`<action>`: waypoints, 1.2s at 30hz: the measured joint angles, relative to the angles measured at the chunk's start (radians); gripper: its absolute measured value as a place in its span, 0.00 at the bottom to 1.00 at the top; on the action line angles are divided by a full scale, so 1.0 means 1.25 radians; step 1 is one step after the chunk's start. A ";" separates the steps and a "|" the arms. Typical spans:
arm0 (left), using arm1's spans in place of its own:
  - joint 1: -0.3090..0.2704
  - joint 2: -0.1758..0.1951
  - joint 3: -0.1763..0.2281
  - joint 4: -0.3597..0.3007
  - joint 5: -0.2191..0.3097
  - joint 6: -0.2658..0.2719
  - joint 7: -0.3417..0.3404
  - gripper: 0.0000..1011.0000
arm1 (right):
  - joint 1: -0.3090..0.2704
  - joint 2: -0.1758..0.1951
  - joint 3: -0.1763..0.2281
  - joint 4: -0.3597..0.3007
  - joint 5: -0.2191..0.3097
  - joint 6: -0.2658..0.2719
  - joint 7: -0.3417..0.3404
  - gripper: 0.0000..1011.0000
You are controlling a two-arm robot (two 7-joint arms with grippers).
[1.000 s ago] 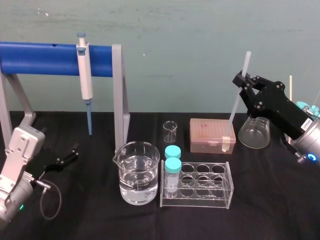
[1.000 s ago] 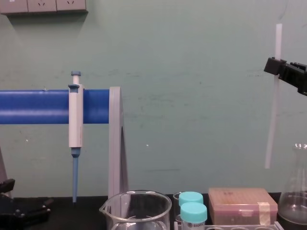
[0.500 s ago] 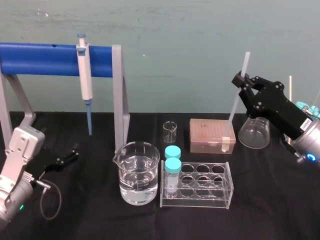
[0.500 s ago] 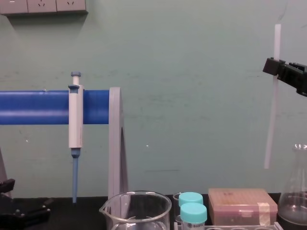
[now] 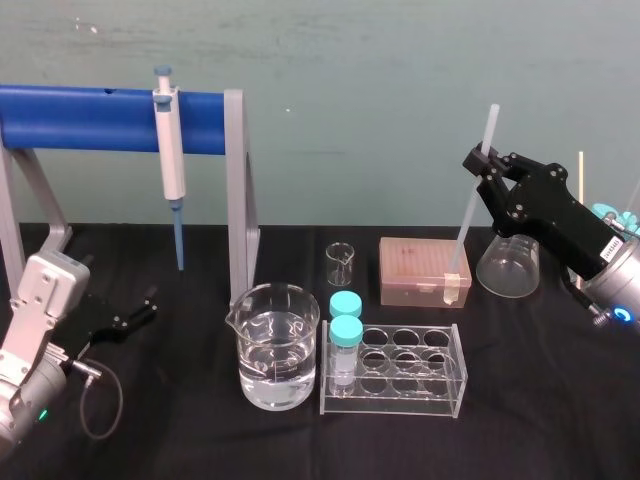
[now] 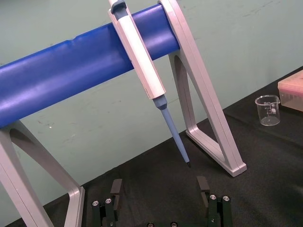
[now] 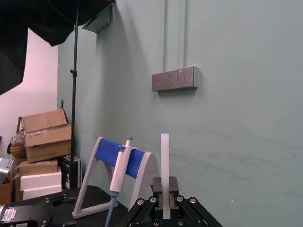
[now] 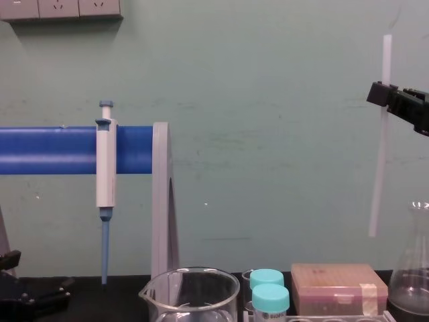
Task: Pick up the stirring rod with one hand, then place it down.
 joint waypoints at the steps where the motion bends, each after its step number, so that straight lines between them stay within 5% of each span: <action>1: 0.000 0.000 0.000 0.000 0.000 0.000 0.000 0.99 | 0.000 0.000 0.000 0.000 0.000 0.000 0.000 0.07; 36: 0.000 0.000 0.000 0.000 0.000 0.000 0.000 0.99 | -0.013 0.005 -0.003 -0.015 -0.001 0.002 -0.001 0.07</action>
